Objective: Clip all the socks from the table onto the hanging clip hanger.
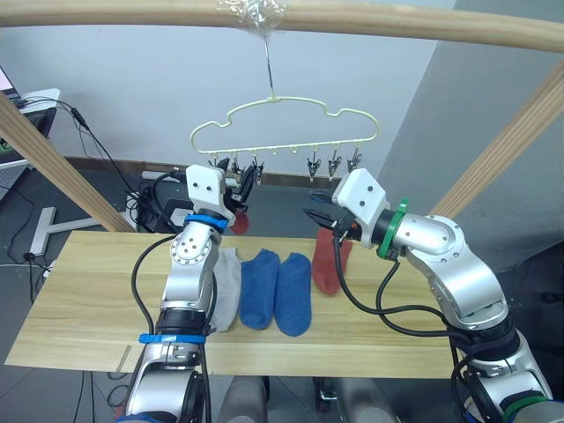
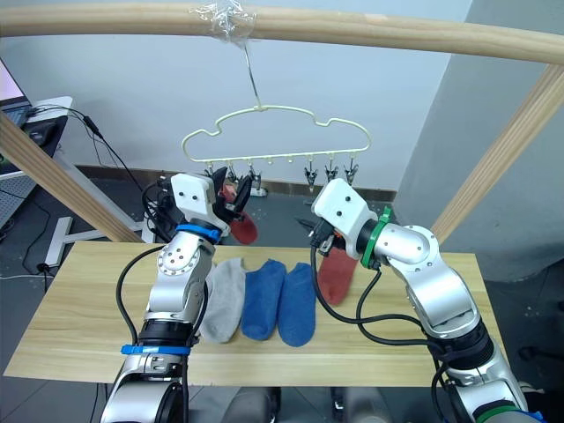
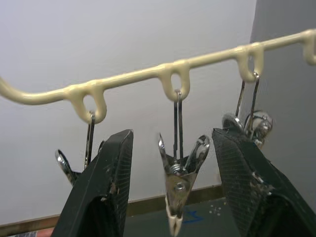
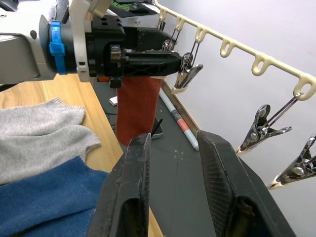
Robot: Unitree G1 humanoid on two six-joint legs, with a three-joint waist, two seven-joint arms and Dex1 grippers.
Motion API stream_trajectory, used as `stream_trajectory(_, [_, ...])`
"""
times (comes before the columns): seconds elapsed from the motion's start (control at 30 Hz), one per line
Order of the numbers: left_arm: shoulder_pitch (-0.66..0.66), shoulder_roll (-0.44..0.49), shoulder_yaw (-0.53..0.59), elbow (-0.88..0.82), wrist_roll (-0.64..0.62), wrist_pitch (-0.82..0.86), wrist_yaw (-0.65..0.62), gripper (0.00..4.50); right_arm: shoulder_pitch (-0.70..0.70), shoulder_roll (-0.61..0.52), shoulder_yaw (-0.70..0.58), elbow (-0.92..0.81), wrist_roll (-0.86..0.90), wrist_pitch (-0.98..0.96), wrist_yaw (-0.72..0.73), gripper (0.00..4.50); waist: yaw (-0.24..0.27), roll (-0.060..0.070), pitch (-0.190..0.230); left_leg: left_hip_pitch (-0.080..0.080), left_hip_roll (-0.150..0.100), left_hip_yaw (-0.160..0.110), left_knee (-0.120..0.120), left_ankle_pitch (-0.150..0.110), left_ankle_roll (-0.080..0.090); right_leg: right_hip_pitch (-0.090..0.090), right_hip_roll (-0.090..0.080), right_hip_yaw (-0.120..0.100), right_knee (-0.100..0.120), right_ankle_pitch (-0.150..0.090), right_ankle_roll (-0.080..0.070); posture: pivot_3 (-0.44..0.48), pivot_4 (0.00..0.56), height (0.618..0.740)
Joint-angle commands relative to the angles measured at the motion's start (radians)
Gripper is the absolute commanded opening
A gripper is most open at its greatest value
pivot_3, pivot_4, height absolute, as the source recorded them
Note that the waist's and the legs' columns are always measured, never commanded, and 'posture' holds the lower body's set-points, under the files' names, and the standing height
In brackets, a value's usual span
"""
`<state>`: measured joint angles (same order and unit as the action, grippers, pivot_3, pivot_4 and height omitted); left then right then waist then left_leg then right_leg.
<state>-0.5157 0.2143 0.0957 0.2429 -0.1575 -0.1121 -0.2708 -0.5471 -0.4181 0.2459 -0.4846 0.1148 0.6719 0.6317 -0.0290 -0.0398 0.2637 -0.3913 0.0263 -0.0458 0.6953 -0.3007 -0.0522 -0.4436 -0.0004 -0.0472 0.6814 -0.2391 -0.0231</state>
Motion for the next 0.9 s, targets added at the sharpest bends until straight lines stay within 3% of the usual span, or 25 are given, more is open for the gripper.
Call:
stream_trajectory(0.03, [-0.014,-0.004,0.002,-0.033,0.005,-0.012,0.009,2.59,0.004,-0.011,-0.026,-0.042,0.017,-0.026,0.004,1.5,0.0,0.0,0.0,0.0,0.0,0.0,0.0,0.0,0.0,0.0,0.0,0.0,0.0,0.0,0.0,-0.064,0.254,0.692])
stream_trajectory(0.13, [-0.017,-0.008,0.0,-0.033,0.011,-0.009,0.015,2.59,0.005,-0.014,-0.027,-0.041,0.023,-0.029,0.002,1.5,0.0,0.0,0.0,0.0,0.0,0.0,0.0,0.0,0.0,0.0,0.0,0.0,0.0,0.0,0.0,-0.065,0.254,0.692])
stream_trajectory(0.2, [-0.018,-0.006,-0.004,-0.033,0.019,-0.009,0.019,2.24,0.007,-0.017,-0.026,-0.042,0.025,-0.031,0.001,1.5,0.0,0.0,0.0,0.0,0.0,-0.001,0.0,0.0,0.0,0.0,0.0,-0.001,0.0,0.0,0.0,-0.067,0.254,0.692])
stream_trajectory(0.47, [-0.026,-0.005,-0.008,-0.044,0.028,0.017,0.025,0.26,0.045,-0.03,-0.02,-0.04,0.032,-0.005,-0.013,1.5,0.0,0.0,0.0,0.0,0.0,-0.001,0.0,0.0,0.0,0.0,0.0,-0.001,0.0,0.0,0.0,-0.066,0.254,0.692])
stream_trajectory(0.57, [-0.032,-0.001,-0.008,-0.066,0.024,0.039,0.024,0.21,0.099,-0.007,-0.022,0.008,-0.006,0.001,-0.084,2.08,0.0,0.0,0.0,0.0,0.0,-0.001,0.0,0.0,0.0,0.0,0.0,-0.001,0.0,0.0,0.0,-0.066,0.254,0.692])
stream_trajectory(0.8, [-0.032,0.008,-0.01,-0.125,0.005,0.11,0.002,0.21,0.212,0.072,0.05,0.179,-0.137,-0.032,-0.255,4.5,0.0,0.0,0.0,0.0,0.0,-0.001,0.0,0.0,0.0,0.0,0.0,-0.001,0.0,0.0,0.001,-0.063,0.25,0.692])
stream_trajectory(0.9, [-0.03,0.006,-0.014,-0.143,0.002,0.133,-0.007,0.21,0.209,0.139,0.055,0.31,-0.174,-0.087,-0.324,4.5,-0.002,0.0,0.0,0.0,0.001,-0.001,0.0,0.0,0.0,0.0,0.0,-0.001,0.001,-0.001,0.001,-0.067,0.251,0.692])
